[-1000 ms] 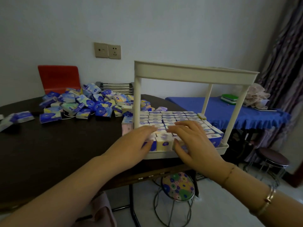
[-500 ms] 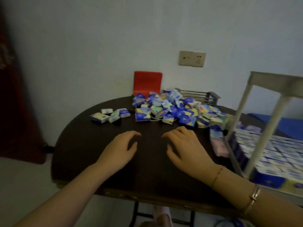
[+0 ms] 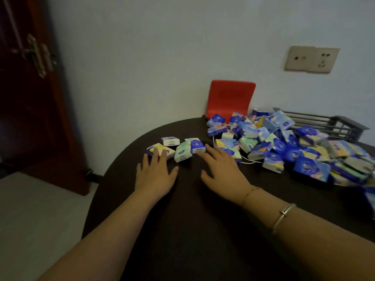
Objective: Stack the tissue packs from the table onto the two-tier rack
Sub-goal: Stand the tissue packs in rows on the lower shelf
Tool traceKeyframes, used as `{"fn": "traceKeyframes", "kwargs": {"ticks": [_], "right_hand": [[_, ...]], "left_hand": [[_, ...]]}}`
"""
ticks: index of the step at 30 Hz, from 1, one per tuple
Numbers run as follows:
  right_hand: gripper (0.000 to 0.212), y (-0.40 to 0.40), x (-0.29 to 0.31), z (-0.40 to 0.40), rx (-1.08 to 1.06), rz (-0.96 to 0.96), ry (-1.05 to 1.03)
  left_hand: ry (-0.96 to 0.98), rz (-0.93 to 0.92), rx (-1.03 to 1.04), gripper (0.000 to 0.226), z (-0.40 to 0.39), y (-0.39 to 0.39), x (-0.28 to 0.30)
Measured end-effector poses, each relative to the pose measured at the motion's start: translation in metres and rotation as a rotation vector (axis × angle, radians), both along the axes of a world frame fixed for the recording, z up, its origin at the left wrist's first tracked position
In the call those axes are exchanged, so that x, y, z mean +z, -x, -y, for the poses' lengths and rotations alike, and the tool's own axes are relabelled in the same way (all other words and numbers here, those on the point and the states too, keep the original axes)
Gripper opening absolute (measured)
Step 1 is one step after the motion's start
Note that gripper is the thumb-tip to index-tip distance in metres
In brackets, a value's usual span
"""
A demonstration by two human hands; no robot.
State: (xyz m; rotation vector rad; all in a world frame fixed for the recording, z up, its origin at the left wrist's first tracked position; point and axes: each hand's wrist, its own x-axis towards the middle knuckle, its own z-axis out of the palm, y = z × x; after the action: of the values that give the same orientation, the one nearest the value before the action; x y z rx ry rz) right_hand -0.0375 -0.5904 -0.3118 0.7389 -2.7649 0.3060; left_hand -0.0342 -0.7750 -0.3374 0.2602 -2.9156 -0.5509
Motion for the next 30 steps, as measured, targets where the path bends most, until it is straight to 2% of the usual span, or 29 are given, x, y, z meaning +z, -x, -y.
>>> {"fn": "traceKeyframes", "kwargs": {"ticks": [3, 7, 12, 14, 18, 20, 24, 28, 30], "right_hand": [[0.063, 0.022, -0.003, 0.022, 0.075, 0.018, 0.009], [0.061, 0.020, -0.009, 0.037, 0.113, 0.108, 0.067], [0.055, -0.020, -0.010, 0.010, 0.070, 0.147, 0.100], [0.050, -0.043, -0.006, -0.009, 0.070, 0.136, 0.092], [0.038, -0.095, 0.000, -0.045, 0.034, 0.091, 0.097], [0.035, -0.117, 0.000, -0.063, 0.006, 0.071, 0.086], [0.033, -0.173, 0.007, -0.107, -0.046, 0.071, 0.079], [0.033, -0.220, 0.011, -0.151, -0.083, 0.076, 0.070], [0.034, -0.242, 0.008, -0.172, -0.118, 0.057, 0.066]], "left_hand": [[0.036, -0.072, 0.001, 0.064, 0.000, 0.003, -0.007], [-0.004, -0.246, -0.100, 0.038, 0.004, -0.008, -0.007], [-0.043, -0.271, -0.152, 0.034, -0.008, -0.039, 0.003], [-0.117, -0.248, -0.187, 0.032, -0.014, -0.057, 0.006], [-0.221, -0.160, -0.331, 0.045, -0.030, -0.098, 0.017], [-0.181, -0.123, -0.438, 0.056, -0.040, -0.115, 0.021], [-0.054, -0.032, -0.637, 0.062, -0.076, -0.160, 0.025], [-0.025, 0.049, -0.734, 0.080, -0.120, -0.197, 0.026], [-0.009, 0.052, -0.758, 0.080, -0.143, -0.210, 0.028]]}}
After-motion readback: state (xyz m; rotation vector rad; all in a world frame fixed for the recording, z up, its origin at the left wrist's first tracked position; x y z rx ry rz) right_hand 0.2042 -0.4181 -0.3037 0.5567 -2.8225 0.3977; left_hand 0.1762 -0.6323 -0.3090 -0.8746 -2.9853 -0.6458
